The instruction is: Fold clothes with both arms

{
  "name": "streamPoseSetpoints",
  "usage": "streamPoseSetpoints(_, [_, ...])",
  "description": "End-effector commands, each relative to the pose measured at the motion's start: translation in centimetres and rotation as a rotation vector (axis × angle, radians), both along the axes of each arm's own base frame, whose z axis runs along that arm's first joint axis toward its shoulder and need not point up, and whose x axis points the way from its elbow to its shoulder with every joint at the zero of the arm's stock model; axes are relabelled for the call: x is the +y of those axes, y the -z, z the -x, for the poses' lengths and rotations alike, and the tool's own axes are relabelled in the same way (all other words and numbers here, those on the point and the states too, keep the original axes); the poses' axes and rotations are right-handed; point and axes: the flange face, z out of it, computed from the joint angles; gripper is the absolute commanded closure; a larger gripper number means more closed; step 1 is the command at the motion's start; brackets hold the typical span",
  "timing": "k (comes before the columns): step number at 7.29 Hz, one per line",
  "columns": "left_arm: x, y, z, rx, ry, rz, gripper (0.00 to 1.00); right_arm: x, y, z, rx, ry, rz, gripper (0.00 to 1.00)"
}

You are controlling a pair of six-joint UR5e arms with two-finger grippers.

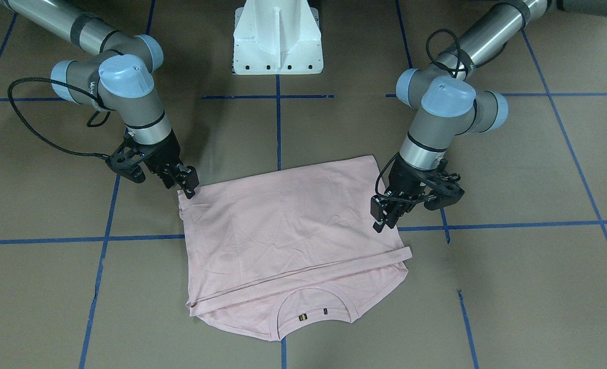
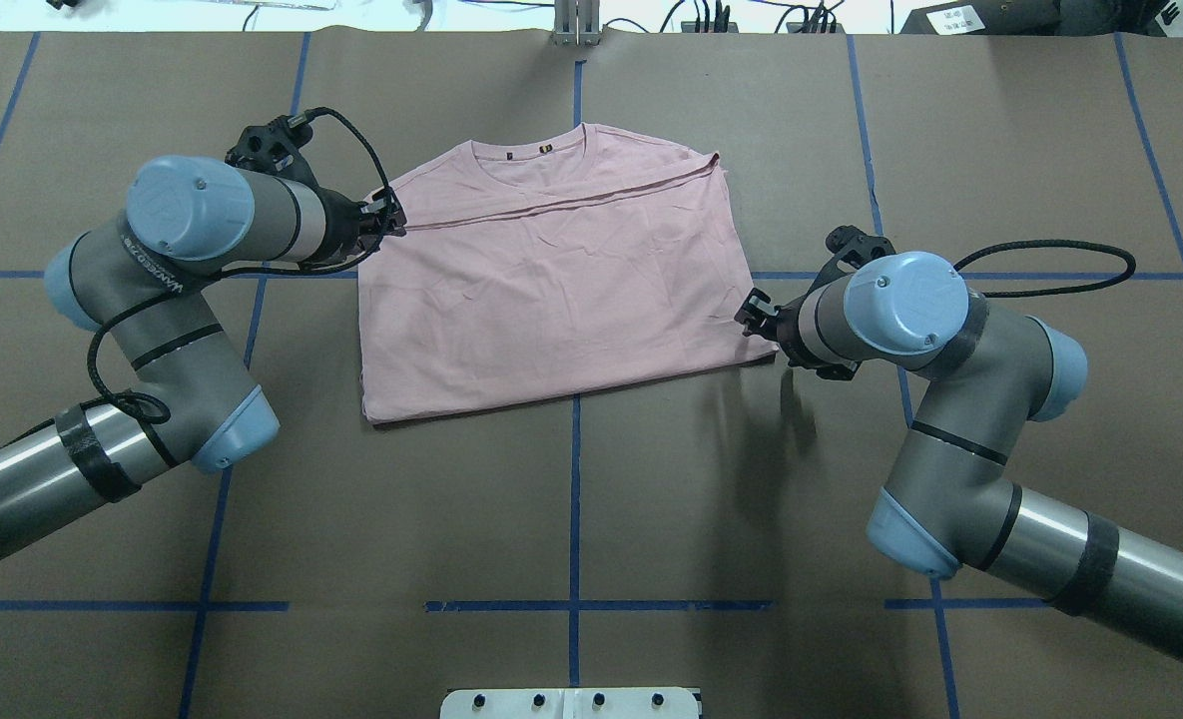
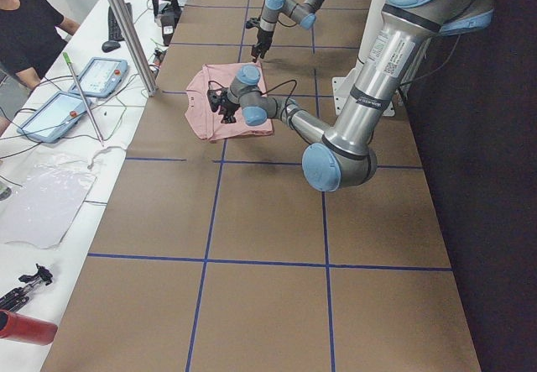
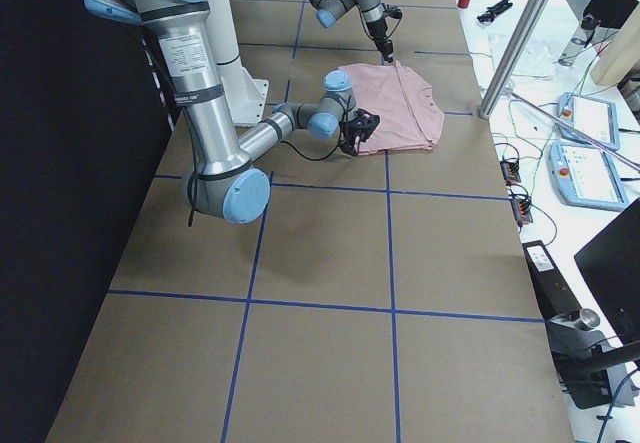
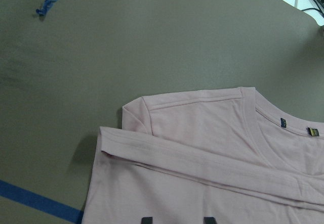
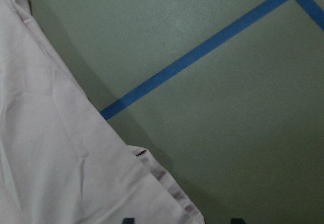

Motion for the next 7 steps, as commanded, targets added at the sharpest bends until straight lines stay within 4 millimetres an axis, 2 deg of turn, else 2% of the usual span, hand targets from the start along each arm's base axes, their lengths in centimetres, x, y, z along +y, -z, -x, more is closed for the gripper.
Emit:
streamPoseSetpoints(1, [0.0, -0.1, 0.0, -0.002, -0.001, 0.000, 0.55, 0.3, -0.5, 0.5, 0.009, 0.004, 0.007, 0.39])
streamPoseSetpoints(2, [0.0, -0.2, 0.0, -0.003, -0.001, 0.001, 0.55, 0.5, -0.5, 0.7, 0.009, 0.009, 0.007, 0.42])
streamPoseSetpoints(3, [0.1, 0.0, 0.0, 0.000, 0.000, 0.000, 0.55, 0.7, -0.6, 1.1, 0.012, 0.014, 0.010, 0.48])
streamPoseSetpoints(4, [0.1, -0.1, 0.1, -0.002, -0.001, 0.000, 0.55, 0.7, -0.3, 1.0, 0.006, 0.015, 0.006, 0.96])
streamPoseSetpoints(5, [0.1, -0.1, 0.1, -0.002, -0.001, 0.000, 0.55, 0.7, -0.1, 0.9, 0.002, 0.016, 0.004, 1.00])
streamPoseSetpoints(7, [0.0, -0.3, 0.0, -0.005, -0.001, 0.003, 0.55, 0.7, 0.5, 0.5, -0.010, 0.020, -0.001, 1.00])
